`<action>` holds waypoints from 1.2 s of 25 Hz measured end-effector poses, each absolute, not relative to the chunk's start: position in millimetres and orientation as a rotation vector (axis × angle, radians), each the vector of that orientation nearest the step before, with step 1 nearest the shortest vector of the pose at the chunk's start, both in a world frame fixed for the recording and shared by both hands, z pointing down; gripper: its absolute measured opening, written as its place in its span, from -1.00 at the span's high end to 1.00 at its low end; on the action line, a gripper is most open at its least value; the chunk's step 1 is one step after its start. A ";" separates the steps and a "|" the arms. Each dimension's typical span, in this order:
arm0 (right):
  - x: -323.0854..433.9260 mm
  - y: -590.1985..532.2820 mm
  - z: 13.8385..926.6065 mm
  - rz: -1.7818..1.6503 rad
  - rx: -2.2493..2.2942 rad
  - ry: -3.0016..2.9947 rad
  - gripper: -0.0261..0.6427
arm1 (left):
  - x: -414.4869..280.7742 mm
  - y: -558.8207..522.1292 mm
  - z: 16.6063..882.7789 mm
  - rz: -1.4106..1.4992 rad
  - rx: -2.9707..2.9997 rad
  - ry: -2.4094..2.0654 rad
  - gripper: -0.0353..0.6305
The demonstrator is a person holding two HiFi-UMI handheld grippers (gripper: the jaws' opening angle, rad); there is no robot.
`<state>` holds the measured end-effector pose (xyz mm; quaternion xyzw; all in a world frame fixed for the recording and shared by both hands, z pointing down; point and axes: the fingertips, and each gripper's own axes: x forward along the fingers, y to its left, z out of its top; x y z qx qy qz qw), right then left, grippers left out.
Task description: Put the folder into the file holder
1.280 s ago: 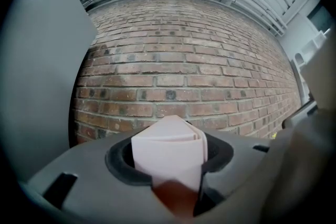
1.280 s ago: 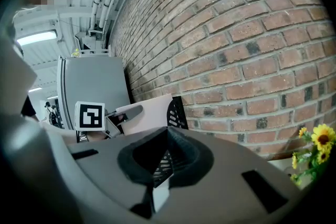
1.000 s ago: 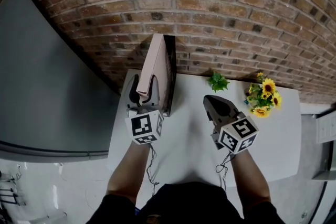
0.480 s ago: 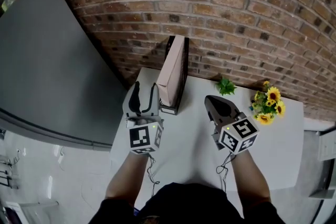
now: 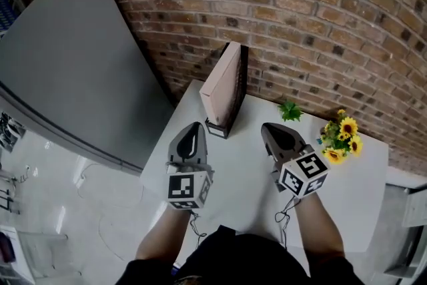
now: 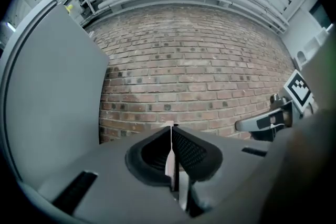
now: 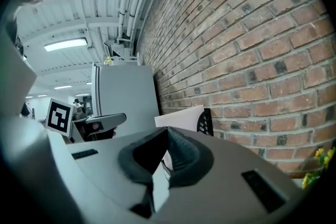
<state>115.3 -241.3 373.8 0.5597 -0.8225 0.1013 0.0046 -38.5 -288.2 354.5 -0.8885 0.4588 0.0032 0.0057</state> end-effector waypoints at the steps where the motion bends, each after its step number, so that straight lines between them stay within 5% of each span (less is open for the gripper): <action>1: 115.7 -234.6 372.7 0.313 1.741 -2.583 0.91 | -35.8 -277.7 356.3 -0.005 -2.788 1.437 0.87; 30: 105.3 -79.7 363.9 0.266 1.511 -2.707 0.91 | -18.2 -68.8 365.7 -0.007 -2.839 1.544 0.87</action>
